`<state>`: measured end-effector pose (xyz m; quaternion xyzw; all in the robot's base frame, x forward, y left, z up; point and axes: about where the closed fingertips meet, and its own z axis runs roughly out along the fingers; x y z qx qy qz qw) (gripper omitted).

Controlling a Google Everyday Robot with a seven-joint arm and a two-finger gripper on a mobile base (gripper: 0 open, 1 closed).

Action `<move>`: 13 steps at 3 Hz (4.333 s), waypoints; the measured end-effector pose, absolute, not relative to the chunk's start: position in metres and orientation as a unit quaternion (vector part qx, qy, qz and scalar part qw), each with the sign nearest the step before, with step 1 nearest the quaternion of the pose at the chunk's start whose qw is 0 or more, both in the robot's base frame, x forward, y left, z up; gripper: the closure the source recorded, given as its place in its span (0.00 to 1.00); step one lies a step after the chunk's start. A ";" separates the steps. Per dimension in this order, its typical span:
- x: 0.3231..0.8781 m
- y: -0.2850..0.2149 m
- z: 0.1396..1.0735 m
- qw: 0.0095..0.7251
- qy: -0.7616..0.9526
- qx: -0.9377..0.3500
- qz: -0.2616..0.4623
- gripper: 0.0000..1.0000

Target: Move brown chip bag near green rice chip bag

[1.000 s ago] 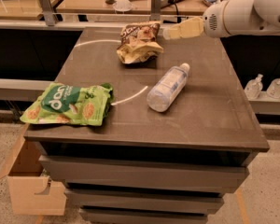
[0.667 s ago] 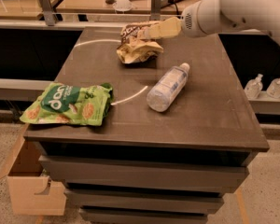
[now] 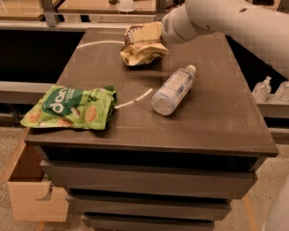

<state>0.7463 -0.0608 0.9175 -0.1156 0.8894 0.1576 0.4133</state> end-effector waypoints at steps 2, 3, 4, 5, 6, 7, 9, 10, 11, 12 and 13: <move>0.771 -0.041 0.881 0.379 0.906 -0.033 0.186 0.25; 0.775 -0.035 0.878 0.377 0.905 -0.032 0.193 0.47; 0.777 -0.031 0.888 0.385 0.901 -0.055 0.194 0.71; 0.764 -0.015 0.907 0.365 0.894 -0.134 0.224 0.99; 0.734 0.006 0.922 0.330 0.879 -0.220 0.263 1.00; 0.690 0.033 0.933 0.283 0.832 -0.358 0.315 1.00; 0.598 0.027 0.898 0.149 0.768 -0.552 0.291 0.74; 0.584 0.021 0.892 0.131 0.755 -0.585 0.265 0.43; 0.586 0.019 0.894 0.143 0.760 -0.582 0.251 0.20; 0.596 0.019 0.909 0.173 0.772 -0.560 0.245 0.00; 0.648 -0.014 0.958 0.283 0.805 -0.484 0.196 0.00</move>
Offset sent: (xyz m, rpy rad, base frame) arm 0.0369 0.0232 -0.0479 0.1447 0.1345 -0.1596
